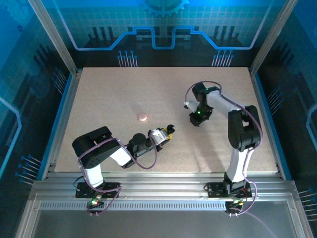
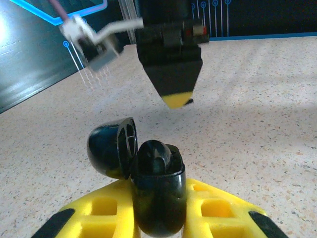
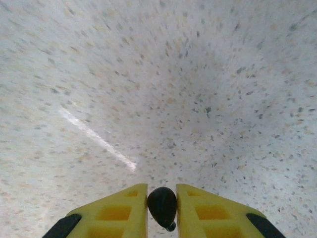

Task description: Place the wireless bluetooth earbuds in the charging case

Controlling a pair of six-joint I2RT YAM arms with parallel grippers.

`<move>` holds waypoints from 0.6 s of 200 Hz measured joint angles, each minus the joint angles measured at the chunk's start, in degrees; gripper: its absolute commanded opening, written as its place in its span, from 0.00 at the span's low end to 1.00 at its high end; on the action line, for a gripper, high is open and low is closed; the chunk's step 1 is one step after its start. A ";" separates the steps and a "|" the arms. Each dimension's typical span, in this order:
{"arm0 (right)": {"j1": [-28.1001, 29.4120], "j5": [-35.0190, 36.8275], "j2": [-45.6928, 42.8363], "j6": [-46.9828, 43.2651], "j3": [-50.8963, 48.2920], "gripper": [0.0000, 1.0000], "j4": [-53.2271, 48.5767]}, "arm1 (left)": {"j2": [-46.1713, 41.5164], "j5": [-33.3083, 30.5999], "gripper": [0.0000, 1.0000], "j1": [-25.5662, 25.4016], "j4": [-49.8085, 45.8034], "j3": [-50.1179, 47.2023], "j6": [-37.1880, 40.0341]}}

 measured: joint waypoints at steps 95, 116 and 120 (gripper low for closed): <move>0.00 -11.87 -14.34 10.62 -10.38 0.19 11.04 | 1.36 0.68 0.14 0.00 0.00 3.93 -2.64; 0.00 -13.90 -18.73 13.99 -12.81 0.19 14.75 | 1.36 0.70 0.13 0.00 -0.02 4.66 -3.89; 0.00 -14.40 -19.58 14.53 -13.33 0.19 15.67 | 1.36 0.68 0.13 0.00 -0.02 4.81 -4.09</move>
